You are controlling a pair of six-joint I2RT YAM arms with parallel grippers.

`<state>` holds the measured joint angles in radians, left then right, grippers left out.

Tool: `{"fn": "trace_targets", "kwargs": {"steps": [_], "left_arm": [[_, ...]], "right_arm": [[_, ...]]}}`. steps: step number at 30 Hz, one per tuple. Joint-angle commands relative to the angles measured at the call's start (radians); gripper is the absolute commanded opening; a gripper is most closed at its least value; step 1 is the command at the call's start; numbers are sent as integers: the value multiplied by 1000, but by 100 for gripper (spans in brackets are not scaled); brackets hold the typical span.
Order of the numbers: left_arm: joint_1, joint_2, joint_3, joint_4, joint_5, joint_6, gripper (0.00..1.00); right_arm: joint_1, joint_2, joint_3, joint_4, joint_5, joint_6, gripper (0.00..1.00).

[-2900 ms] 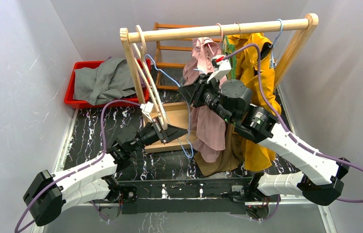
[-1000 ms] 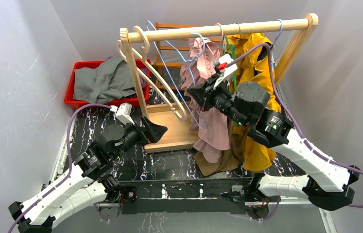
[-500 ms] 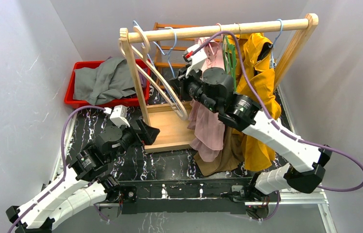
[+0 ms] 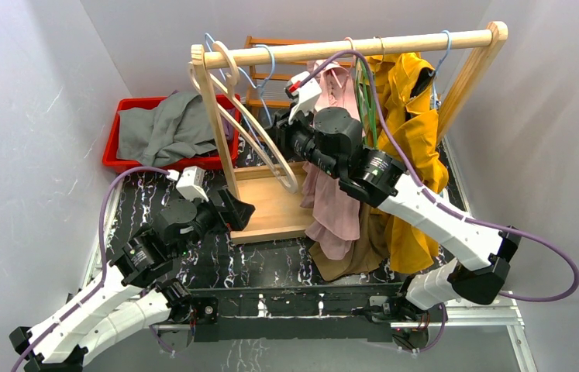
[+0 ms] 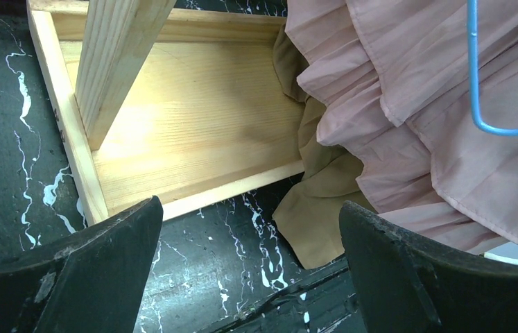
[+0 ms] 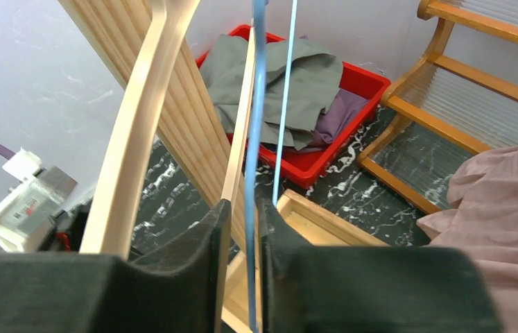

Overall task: Remove the skirt from the hanger
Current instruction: Place the hanger at the clothesline.

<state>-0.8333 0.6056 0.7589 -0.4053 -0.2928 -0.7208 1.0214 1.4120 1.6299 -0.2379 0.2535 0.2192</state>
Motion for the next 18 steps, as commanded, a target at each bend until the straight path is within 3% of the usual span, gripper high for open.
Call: {"fn": "trace_targets", "kwargs": {"steps": [1, 3, 7, 18], "left_arm": [[-3, -4, 33, 1, -14, 6, 98], [-2, 1, 35, 3, -11, 10, 98], [-3, 28, 40, 5, -11, 13, 98], [-3, 88, 95, -56, -49, 44, 98]], "right_arm": [[3, -32, 36, -33, 9, -16, 39], [3, -73, 18, -61, 50, -30, 53], [3, -183, -42, -120, 105, -43, 69], [3, -406, -36, -313, 93, -59, 90]]}}
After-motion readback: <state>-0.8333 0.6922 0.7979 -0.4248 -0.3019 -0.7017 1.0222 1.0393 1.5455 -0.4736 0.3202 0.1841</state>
